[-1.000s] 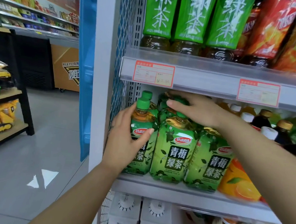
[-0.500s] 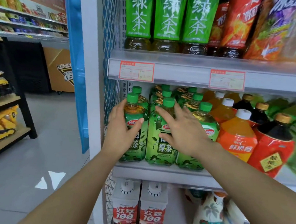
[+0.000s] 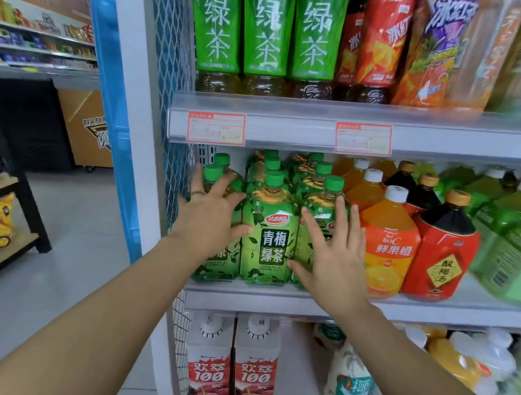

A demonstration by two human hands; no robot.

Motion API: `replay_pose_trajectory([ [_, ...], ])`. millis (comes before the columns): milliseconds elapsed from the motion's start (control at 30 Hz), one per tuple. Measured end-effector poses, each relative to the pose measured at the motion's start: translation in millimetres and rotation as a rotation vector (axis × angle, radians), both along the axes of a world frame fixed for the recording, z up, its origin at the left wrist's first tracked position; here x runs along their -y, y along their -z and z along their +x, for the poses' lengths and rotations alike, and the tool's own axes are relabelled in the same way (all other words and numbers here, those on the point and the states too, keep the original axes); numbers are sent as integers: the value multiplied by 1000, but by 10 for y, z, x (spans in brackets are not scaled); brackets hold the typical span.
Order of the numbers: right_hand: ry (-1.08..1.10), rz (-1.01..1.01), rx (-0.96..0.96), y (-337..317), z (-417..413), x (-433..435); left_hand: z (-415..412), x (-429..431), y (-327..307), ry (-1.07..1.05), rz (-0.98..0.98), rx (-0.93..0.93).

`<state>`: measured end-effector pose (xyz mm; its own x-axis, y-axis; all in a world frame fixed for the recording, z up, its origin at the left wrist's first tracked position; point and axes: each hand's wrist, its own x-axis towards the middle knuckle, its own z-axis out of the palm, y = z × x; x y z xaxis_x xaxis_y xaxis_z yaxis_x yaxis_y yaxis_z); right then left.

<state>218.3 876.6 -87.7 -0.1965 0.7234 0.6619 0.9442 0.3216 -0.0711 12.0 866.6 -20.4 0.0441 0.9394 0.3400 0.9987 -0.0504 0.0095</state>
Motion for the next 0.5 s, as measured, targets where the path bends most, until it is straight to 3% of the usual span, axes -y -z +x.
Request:
replay_pose_trajectory([
  [100,-15,31,-24,14,-14,-3,43,7,9,-36,-58,-3],
  [500,48,70,114,55,29,-26,-17,20,127,25,109,-21],
])
